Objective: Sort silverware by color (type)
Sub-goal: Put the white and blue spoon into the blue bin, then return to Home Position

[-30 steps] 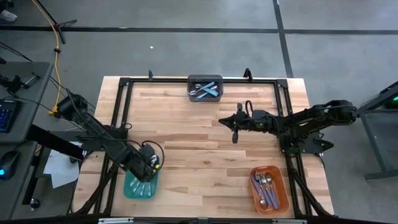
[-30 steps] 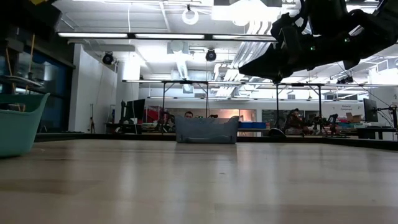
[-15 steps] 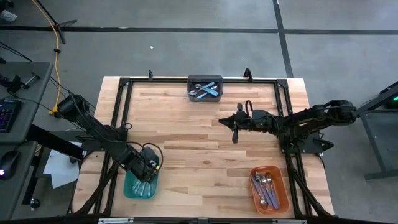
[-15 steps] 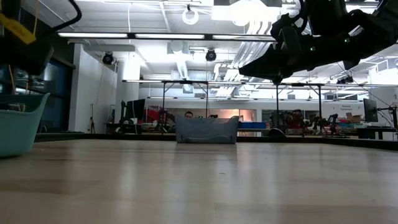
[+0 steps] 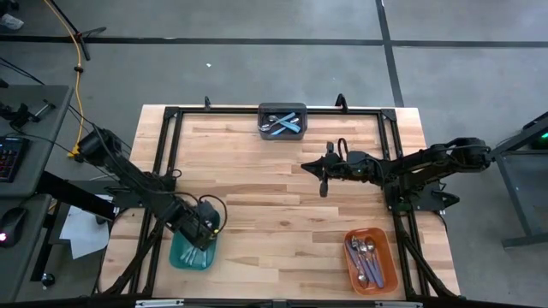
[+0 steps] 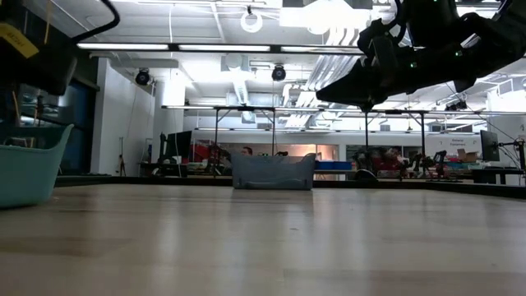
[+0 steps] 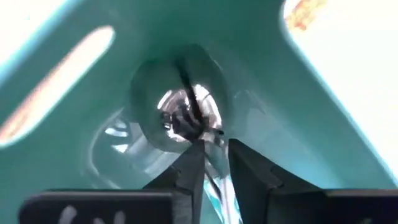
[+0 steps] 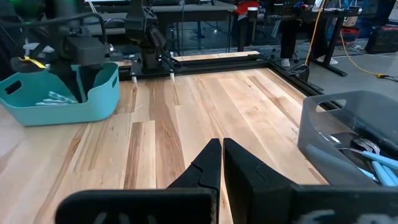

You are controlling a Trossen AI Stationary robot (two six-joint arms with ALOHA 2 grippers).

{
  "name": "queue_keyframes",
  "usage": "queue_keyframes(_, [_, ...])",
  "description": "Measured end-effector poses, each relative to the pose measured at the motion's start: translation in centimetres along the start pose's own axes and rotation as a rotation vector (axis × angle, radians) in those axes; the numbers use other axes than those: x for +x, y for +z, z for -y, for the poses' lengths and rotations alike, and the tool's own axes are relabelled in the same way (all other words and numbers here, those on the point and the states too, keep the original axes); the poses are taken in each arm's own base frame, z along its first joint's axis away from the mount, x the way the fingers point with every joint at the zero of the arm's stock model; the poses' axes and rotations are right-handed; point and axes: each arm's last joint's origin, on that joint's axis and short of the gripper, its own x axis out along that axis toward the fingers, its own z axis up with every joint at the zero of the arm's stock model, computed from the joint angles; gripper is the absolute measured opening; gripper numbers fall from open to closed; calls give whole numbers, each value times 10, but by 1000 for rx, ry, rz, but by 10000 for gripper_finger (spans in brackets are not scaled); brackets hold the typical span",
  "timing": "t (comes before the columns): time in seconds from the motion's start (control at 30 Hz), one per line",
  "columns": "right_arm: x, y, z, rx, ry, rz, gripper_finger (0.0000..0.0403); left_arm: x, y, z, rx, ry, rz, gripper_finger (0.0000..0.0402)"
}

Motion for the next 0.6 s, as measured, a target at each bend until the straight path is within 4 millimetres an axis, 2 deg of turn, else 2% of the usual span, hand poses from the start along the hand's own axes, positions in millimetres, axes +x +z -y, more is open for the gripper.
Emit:
queue_keyframes(0.13, [0, -1, 0, -2, -1, -8, 2, -10, 4, 2, 94, 0, -17, 82])
queue_keyframes(0.33, [0, -1, 0, -4, -1, -15, 2, -40, 13, 12, 310, -124, -14, 82])
queue_keyframes(0.47, [0, -2, 0, -10, -1, -20, 2, -56, 29, 10, 437, -176, 99, 64])
queue_keyframes(0.6, [0, -2, 0, -29, -1, -20, 2, -63, 56, 2, 557, -191, 201, 23])
